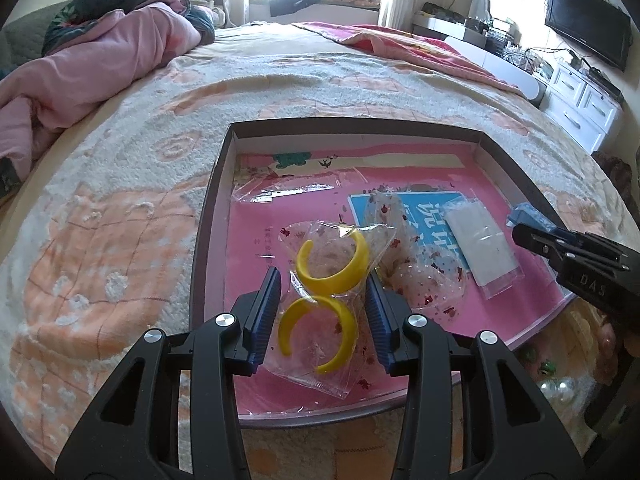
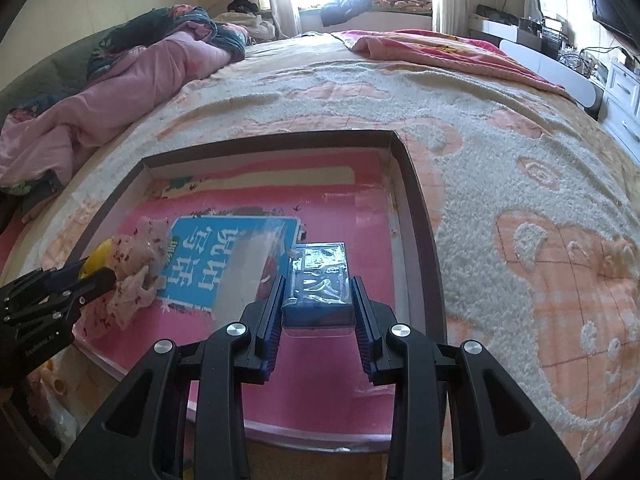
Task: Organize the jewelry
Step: 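Place the bangles in the box with the left tool while the right tool places the blue packet there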
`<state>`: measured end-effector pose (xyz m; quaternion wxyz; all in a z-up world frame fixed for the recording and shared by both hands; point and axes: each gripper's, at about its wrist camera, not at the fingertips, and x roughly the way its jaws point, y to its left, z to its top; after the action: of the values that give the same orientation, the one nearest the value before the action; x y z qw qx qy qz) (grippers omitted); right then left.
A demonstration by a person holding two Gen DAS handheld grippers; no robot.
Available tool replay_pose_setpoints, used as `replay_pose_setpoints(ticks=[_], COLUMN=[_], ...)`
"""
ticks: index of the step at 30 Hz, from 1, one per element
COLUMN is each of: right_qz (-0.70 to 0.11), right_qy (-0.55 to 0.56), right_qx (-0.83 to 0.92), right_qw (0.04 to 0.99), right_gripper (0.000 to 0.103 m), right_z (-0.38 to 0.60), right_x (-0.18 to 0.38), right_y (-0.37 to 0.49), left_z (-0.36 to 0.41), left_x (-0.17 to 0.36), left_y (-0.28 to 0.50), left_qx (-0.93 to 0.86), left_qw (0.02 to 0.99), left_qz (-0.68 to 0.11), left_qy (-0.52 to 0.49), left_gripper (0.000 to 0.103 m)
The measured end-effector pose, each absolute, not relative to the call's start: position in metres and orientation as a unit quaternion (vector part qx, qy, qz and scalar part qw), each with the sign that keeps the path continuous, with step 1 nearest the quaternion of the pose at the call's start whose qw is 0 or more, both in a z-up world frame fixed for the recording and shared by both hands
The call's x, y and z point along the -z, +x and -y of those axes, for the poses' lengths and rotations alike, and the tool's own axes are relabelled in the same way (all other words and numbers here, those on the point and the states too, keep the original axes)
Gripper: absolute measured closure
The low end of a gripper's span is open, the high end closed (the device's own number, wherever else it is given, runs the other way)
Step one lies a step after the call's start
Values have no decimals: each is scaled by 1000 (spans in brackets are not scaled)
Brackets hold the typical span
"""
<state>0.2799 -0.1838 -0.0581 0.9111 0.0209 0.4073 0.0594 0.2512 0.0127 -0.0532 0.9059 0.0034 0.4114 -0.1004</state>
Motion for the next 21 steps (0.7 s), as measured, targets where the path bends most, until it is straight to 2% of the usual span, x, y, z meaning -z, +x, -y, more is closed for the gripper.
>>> replay_pose_setpoints(ticks=[8,11,16,19,21], right_qz=[-400,-390,-369,-353,-345], right_qy=[28,36,40,43,46], right_qx=[-60,-64,-65,-63,-63], right_qw=[914,918,926,932,935], right_gripper=[71,62,56,50,48], right_z=[188,190,193,197,200], right_x=[59,55,44,37,32], right_y=[271,266,256,248,243], left_z=[-10,-10,-10,-10,-11], left_x=[55,55,55,56,55], left_y=[251,252,252,248,247], left_qx=[106,107,107,108,105], left_qw=[903,902,902,902,904], left_qz=[-417,-418,-418,-417,-415], left_qy=[-1,-1,-3,-4,-5], left_gripper=[69,69,69,65,55])
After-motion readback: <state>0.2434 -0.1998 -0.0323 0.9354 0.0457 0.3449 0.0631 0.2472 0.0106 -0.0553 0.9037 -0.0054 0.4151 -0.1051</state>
